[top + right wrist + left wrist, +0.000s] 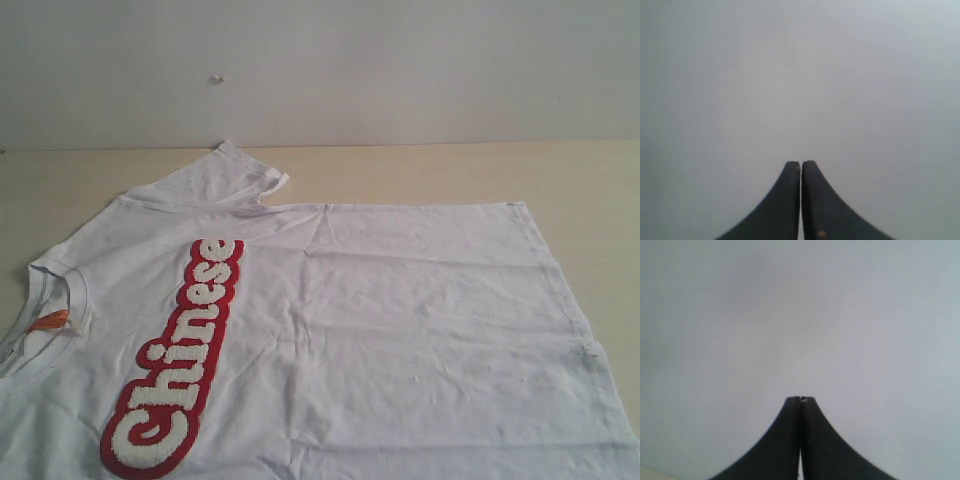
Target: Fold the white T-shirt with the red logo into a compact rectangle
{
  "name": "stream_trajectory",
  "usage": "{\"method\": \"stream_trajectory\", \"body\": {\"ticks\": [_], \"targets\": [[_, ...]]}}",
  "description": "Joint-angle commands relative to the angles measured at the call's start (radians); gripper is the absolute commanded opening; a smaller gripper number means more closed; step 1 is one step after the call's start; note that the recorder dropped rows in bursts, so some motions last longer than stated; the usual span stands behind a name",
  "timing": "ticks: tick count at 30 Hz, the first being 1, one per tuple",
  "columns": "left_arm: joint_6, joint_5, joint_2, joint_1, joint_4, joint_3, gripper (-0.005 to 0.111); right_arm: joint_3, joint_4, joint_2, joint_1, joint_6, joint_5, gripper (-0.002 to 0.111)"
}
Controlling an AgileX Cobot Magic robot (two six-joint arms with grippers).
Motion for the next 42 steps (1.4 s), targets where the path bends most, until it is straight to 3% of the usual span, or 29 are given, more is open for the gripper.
{"method": "stream_trajectory", "body": {"ticks": [1, 5, 9, 16, 21, 26, 28, 30, 32, 35, 37, 38, 39, 42], "targets": [[-0.207, -0.003, 0.120, 0.000, 0.271, -0.127, 0.000, -0.088, -0.081, 0.095, -0.004, 0.068, -0.009, 0.002], [-0.426, -0.010, 0.227, 0.000, 0.554, -0.211, 0.000, -0.160, -0.248, 0.199, -0.004, 0.185, -0.009, 0.002], [-0.602, -0.110, 0.334, 0.000, 0.832, -0.271, 0.000, -0.222, -0.454, 0.304, -0.004, 0.353, -0.011, 0.002], [-0.750, -0.262, 0.492, 0.000, 1.128, -0.382, 0.000, -0.270, -0.800, 0.473, -0.004, 0.608, -0.148, 0.002], [-0.862, -0.322, 0.589, 0.000, 1.199, -0.434, 0.000, -0.287, -0.897, 0.574, -0.004, 0.684, -0.238, 0.002], [-0.827, -0.346, 0.640, 0.000, 1.199, -0.439, 0.000, -0.287, -0.901, 0.629, -0.004, 0.684, -0.288, 0.002], [-0.659, -0.357, 0.650, -0.002, 1.199, -0.439, 0.000, -0.287, -0.901, 0.630, -0.004, 0.684, -0.292, 0.002], [-0.249, -0.359, 0.655, -0.051, 1.291, -0.439, 0.000, -0.289, -0.901, 0.630, -0.004, 0.684, -0.299, 0.002], [0.002, -0.361, 0.655, -0.079, 1.348, -0.430, 0.000, -0.289, -0.901, 0.630, -0.004, 0.684, -0.299, 0.002], [0.268, -0.217, 0.651, -0.084, 1.348, -0.410, 0.000, -0.289, -0.903, 0.630, -0.004, 0.687, -0.299, 0.002], [0.535, -0.103, 0.649, -0.084, 1.348, -0.385, 0.000, -0.289, -0.903, 0.630, -0.004, 0.685, -0.307, 0.002], [0.748, -0.039, 0.649, -0.084, 1.348, -0.362, 0.000, -0.289, -0.903, 0.630, -0.004, 0.685, -0.307, 0.002], [0.805, 0.005, 0.649, -0.087, 1.348, -0.345, 0.000, -0.289, -0.903, 0.630, -0.004, 0.685, -0.307, 0.002], [0.743, 0.098, 0.693, -0.104, 1.348, -0.335, 0.000, -0.289, -0.903, 0.630, -0.004, 0.685, -0.312, 0.002]]}}
